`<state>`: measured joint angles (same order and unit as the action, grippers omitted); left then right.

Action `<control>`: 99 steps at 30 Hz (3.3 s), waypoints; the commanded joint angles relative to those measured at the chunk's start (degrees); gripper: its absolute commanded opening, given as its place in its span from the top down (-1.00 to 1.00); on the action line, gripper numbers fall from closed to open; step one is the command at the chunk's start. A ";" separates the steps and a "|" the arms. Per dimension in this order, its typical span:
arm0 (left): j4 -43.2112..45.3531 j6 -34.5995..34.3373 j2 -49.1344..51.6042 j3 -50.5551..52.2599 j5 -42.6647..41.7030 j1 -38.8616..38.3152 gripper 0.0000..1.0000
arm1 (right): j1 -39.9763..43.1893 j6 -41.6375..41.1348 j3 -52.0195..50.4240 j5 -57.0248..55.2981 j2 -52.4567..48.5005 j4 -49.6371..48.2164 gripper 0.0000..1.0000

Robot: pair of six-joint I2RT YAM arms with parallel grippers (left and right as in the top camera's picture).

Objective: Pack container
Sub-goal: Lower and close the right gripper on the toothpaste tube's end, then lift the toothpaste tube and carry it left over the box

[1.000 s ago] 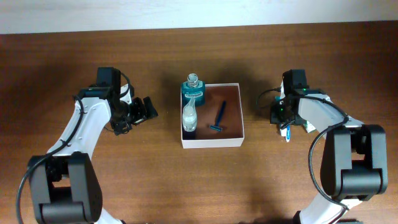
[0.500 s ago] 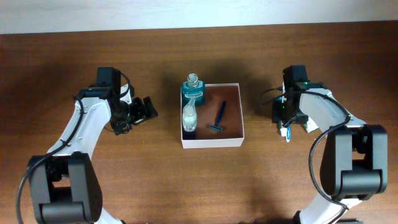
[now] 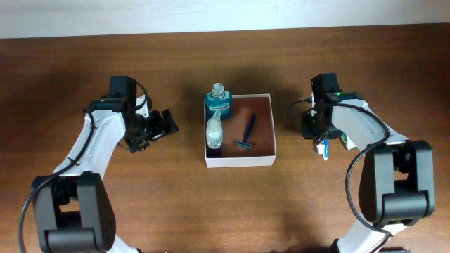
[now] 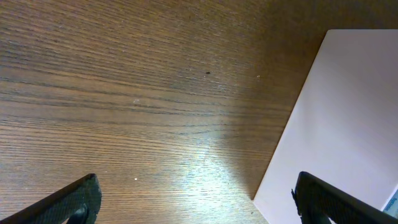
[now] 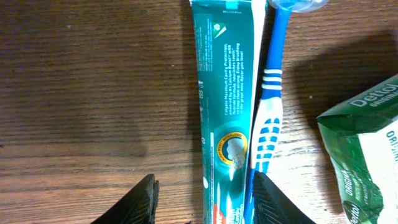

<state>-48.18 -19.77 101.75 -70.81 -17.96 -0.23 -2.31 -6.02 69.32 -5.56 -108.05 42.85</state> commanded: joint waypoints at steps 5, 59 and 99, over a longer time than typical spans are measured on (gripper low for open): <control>0.00 0.09 0.52 0.33 0.00 0.13 -0.99 | -0.31 -0.22 -0.07 1.33 0.39 -1.51 0.14; 0.00 0.09 0.52 0.33 0.00 0.13 -0.99 | -1.11 -5.27 9.60 2.56 4.92 10.05 0.87; 0.00 0.09 0.52 0.33 0.00 0.13 -0.99 | -25.92 -20.65 18.32 3.41 -0.96 12.20 0.85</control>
<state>-48.18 -19.77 101.75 -70.81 -17.93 -0.23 -27.79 -25.96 87.96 -1.87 -107.81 55.55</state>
